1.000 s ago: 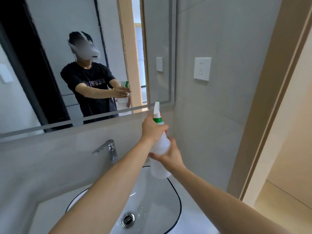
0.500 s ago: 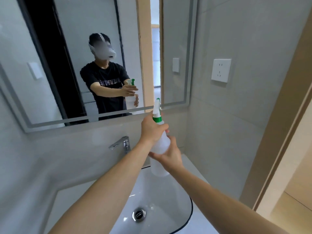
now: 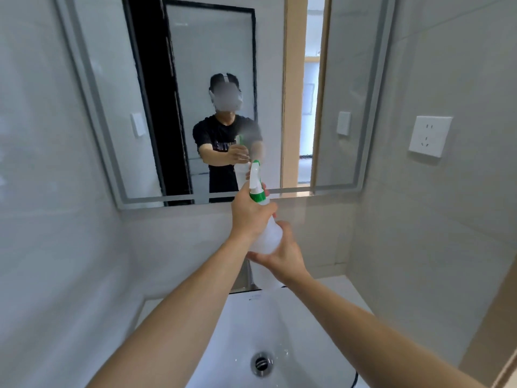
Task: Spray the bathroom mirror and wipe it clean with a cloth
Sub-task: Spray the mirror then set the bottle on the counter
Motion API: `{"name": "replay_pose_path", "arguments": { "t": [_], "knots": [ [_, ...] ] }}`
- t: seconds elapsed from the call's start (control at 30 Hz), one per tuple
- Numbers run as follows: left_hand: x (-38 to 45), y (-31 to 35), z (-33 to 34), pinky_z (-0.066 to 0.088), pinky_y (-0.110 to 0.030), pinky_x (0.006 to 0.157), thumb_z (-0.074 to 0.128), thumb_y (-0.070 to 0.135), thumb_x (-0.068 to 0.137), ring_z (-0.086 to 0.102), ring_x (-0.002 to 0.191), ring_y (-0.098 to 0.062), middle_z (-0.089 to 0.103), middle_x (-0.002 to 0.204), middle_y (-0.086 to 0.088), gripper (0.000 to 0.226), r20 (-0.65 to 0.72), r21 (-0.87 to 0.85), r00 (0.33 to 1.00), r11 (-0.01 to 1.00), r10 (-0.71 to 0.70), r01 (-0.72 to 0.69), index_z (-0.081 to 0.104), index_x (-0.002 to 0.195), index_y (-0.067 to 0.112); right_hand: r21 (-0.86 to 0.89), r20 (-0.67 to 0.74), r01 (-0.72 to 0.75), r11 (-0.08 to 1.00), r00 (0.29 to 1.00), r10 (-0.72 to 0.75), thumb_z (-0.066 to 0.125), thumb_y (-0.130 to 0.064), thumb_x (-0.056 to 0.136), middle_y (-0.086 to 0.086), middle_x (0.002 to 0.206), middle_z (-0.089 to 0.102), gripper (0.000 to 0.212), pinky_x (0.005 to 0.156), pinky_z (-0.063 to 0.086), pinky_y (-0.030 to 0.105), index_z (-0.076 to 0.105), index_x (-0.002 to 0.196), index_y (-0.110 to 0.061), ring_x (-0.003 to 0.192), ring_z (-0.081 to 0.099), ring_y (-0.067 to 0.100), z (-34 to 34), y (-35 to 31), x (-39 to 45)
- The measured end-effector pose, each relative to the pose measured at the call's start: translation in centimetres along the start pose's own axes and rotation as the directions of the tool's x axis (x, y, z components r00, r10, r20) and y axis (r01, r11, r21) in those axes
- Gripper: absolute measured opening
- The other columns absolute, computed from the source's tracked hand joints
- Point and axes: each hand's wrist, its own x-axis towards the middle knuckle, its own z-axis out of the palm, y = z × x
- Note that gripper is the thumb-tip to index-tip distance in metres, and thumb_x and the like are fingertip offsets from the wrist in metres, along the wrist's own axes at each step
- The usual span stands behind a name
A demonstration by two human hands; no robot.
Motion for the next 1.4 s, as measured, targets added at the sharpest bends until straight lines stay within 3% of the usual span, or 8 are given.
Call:
{"name": "replay_pose_path", "arguments": {
  "t": [0.17,0.4,0.53,0.67,0.83,1.17,1.27,1.4],
  "knots": [
    [-0.4,-0.5,-2.6,0.055,-0.039,0.059,0.070,0.004,0.060,0.063,0.067,-0.028,0.060,0.070,0.002,0.026,-0.066,0.040,0.998,0.999,-0.017,0.020,0.060,0.083,0.012,0.021,0.043,0.030,0.999,0.999,-0.031,0.092,-0.036,0.062,-0.014,0.103,0.061,0.081,0.066,0.048,0.018,0.036,0.120,-0.035,0.094,0.061,0.005,2.4,-0.2,0.0],
    [-0.4,-0.4,-6.1,0.056,-0.040,0.071,0.075,0.004,0.058,0.064,0.078,-0.026,0.065,0.082,-0.001,0.040,-0.110,0.093,0.992,0.993,-0.060,0.071,0.064,0.093,0.022,0.017,0.091,0.051,0.999,0.994,-0.052,0.092,-0.043,0.057,-0.006,0.112,0.061,0.086,0.079,0.055,0.034,0.035,0.121,-0.039,0.102,0.061,0.014,5.6,-1.1,0.4],
    [-0.9,-1.4,-7.2,0.060,-0.047,0.076,0.073,0.013,0.052,0.068,0.083,-0.030,0.069,0.090,-0.003,0.047,-0.148,0.087,0.980,0.985,-0.132,0.146,0.066,0.098,0.022,0.012,0.126,0.039,0.999,0.991,-0.041,0.092,-0.041,0.057,-0.012,0.104,0.062,0.083,0.079,0.055,0.035,0.037,0.118,-0.035,0.098,0.063,0.014,6.9,-0.5,-0.1],
    [-1.9,-3.4,-7.6,0.060,-0.046,0.070,0.070,0.012,0.051,0.067,0.075,-0.028,0.066,0.083,-0.002,0.045,-0.165,0.096,0.970,0.976,-0.179,0.196,0.065,0.095,0.016,0.014,0.158,-0.003,1.000,0.988,0.001,0.092,-0.043,0.054,-0.011,0.106,0.064,0.086,0.084,0.056,0.042,0.039,0.121,-0.033,0.100,0.064,0.015,8.0,1.0,-0.9],
    [-3.0,-5.3,-7.8,0.052,-0.023,0.052,0.069,-0.004,0.067,0.066,0.051,-0.012,0.063,0.077,-0.008,0.032,-0.136,0.102,0.968,0.968,-0.213,0.227,0.061,0.097,0.005,0.009,0.185,-0.039,0.999,0.982,0.037,0.094,-0.040,0.057,-0.010,0.111,0.062,0.091,0.086,0.053,0.034,0.036,0.127,-0.033,0.102,0.061,0.015,8.7,2.5,-2.0],
    [-3.8,-6.8,-9.0,0.058,-0.042,0.062,0.068,0.011,0.054,0.069,0.071,-0.037,0.062,0.073,-0.004,0.032,-0.198,0.106,0.948,0.956,-0.249,0.273,0.059,0.084,0.014,-0.012,0.226,-0.063,0.998,0.972,0.064,0.095,-0.037,0.058,-0.008,0.106,0.061,0.081,0.072,0.044,0.026,0.036,0.114,-0.032,0.097,0.061,0.017,10.2,2.6,-2.8],
    [-4.0,-6.5,-10.3,0.058,-0.039,0.061,0.069,0.004,0.060,0.068,0.067,-0.032,0.064,0.081,-0.008,0.033,-0.216,0.086,0.940,0.953,-0.265,0.289,0.062,0.092,0.009,0.006,0.248,-0.051,0.999,0.968,0.048,0.095,-0.035,0.058,-0.007,0.107,0.061,0.083,0.072,0.043,0.025,0.033,0.114,-0.034,0.097,0.060,0.017,11.0,1.8,-3.0],
    [-3.5,-5.4,-12.1,0.048,-0.028,0.061,0.072,-0.003,0.062,0.060,0.075,-0.018,0.067,0.096,0.002,0.043,-0.235,0.106,0.941,0.956,-0.243,0.274,0.064,0.100,0.013,0.017,0.296,-0.038,0.999,0.955,0.031,0.093,-0.036,0.061,-0.007,0.105,0.061,0.080,0.066,0.044,0.023,0.034,0.115,-0.034,0.096,0.060,0.017,12.0,0.1,-2.7]
  ]
}}
